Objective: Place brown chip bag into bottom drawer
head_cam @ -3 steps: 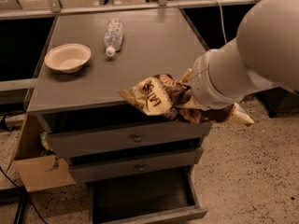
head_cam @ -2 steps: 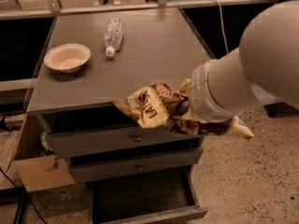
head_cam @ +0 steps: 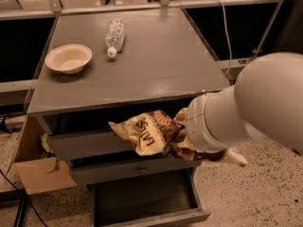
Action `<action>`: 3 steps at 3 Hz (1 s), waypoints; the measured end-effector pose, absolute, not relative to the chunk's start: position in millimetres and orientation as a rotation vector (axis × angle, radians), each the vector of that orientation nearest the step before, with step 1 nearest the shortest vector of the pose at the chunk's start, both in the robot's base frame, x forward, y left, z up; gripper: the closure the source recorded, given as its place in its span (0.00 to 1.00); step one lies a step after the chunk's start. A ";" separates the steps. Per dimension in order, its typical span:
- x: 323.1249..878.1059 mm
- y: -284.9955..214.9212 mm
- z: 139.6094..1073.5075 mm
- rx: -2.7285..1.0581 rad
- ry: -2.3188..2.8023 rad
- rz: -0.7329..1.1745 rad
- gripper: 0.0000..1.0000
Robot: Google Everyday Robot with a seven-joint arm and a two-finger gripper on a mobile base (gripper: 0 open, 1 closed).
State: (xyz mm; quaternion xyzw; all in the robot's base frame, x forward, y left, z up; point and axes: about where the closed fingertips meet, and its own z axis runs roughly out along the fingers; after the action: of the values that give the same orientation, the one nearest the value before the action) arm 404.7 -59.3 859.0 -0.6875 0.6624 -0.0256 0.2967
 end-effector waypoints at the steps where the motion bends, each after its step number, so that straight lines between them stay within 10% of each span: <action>1: 400.9 -57.8 811.7 -1.817 1.726 -0.015 1.00; 3: 391.1 -47.5 728.6 -1.977 1.667 0.024 1.00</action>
Offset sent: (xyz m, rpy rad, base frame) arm -0.0078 0.0051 -0.1300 0.0437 -0.0075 0.1228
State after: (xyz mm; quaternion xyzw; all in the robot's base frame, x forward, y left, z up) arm 391.1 -47.5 728.6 -0.7351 0.6200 0.0087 0.2742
